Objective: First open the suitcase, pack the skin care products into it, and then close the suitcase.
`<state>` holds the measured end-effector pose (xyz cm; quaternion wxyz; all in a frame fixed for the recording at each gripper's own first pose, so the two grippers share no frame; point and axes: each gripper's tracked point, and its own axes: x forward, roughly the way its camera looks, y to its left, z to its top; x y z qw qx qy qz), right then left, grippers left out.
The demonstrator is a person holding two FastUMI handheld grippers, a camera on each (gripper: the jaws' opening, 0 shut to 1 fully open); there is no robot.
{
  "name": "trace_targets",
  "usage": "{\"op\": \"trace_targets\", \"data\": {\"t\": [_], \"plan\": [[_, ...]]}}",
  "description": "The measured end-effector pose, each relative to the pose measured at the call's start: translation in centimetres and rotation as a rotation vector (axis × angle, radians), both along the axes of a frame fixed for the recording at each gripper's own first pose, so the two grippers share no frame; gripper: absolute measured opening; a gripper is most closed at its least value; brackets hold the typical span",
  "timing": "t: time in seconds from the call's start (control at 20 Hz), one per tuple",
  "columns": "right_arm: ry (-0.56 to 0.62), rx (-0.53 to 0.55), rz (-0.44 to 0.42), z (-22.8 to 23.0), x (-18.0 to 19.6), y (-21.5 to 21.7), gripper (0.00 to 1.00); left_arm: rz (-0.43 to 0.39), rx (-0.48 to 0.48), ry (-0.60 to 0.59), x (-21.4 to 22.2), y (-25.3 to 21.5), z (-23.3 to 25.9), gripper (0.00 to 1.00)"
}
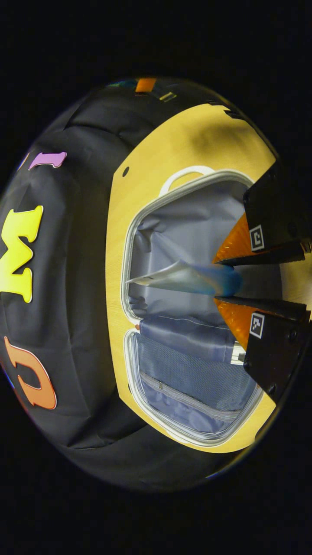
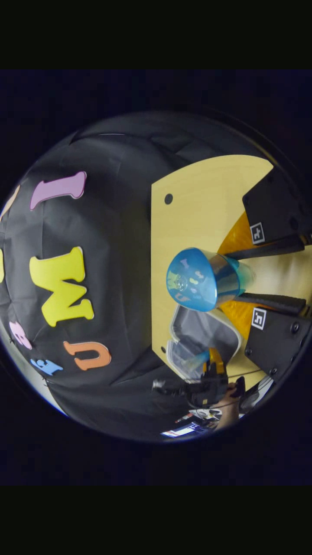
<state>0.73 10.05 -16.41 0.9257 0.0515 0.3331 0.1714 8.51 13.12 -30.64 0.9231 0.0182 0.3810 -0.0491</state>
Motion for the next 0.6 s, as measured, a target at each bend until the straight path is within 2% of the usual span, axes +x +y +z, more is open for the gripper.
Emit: {"op": "trace_targets", "data": {"t": [0.1,0.2,0.25,0.3,0.4,0.55,0.6], "plan": [[-0.006,-0.006,0.059,0.3,-1.0,3.6,0.36,0.003,0.027,0.073,-0.1,0.9,-1.8,0.37],[0.0,-0.001,0.081,0.5,-1.3,5.2,0.36,0.005,0.04,0.096,0.1,1.2,-2.2,0.37],[0.002,0.0,0.089,0.5,-1.3,5.8,0.36,-0.001,0.048,0.098,0.2,1.3,-2.4,0.45],[0.007,0.0,0.096,0.3,-1.1,6.4,0.36,-0.006,0.071,0.12,0.3,1.4,-2.8,0.37],[0.022,-0.002,0.107,-0.2,-1.0,7.4,0.36,-0.001,0.1,0.133,0.7,1.4,-2.9,0.39],[0.029,-0.009,0.106,-0.4,-0.7,7.8,0.36,0.021,0.094,0.153,2.3,0.9,-3.0,0.4],[0.029,-0.013,0.104,-0.4,-0.7,7.8,0.36,0.034,0.084,0.157,3.0,0.8,-3.0,0.47]]}}
